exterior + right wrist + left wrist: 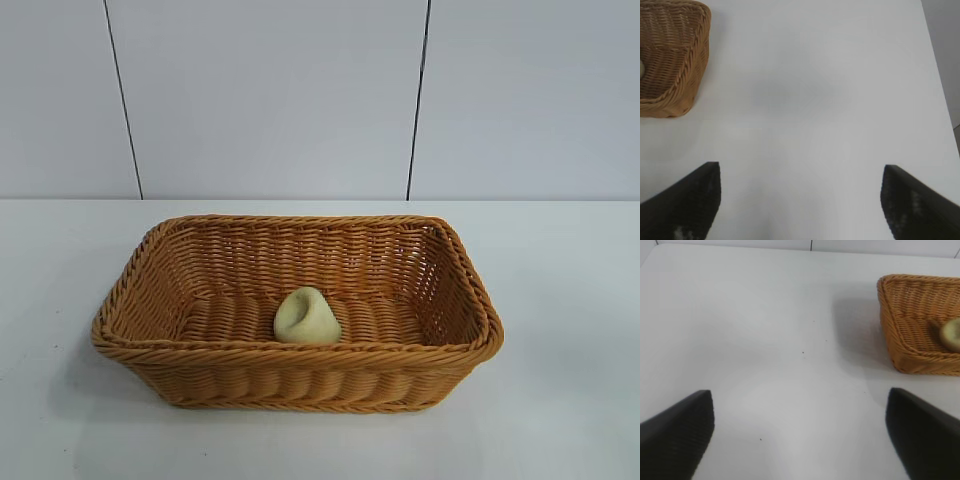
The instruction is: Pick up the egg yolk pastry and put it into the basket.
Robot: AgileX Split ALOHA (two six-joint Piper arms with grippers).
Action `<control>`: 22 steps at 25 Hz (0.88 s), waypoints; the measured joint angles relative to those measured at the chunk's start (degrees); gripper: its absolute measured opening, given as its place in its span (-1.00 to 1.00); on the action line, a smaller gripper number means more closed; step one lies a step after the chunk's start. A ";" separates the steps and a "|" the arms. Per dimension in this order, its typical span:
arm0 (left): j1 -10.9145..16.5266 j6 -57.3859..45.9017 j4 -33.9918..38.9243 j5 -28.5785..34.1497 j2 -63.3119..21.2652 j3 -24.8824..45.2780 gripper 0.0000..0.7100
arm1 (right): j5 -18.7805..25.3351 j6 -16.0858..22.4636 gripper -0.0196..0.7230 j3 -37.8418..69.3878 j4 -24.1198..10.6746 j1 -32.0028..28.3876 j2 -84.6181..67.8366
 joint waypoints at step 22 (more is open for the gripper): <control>0.00 0.00 0.07 0.00 0.00 0.00 0.89 | 0.06 0.00 0.74 0.00 0.24 0.65 -6.39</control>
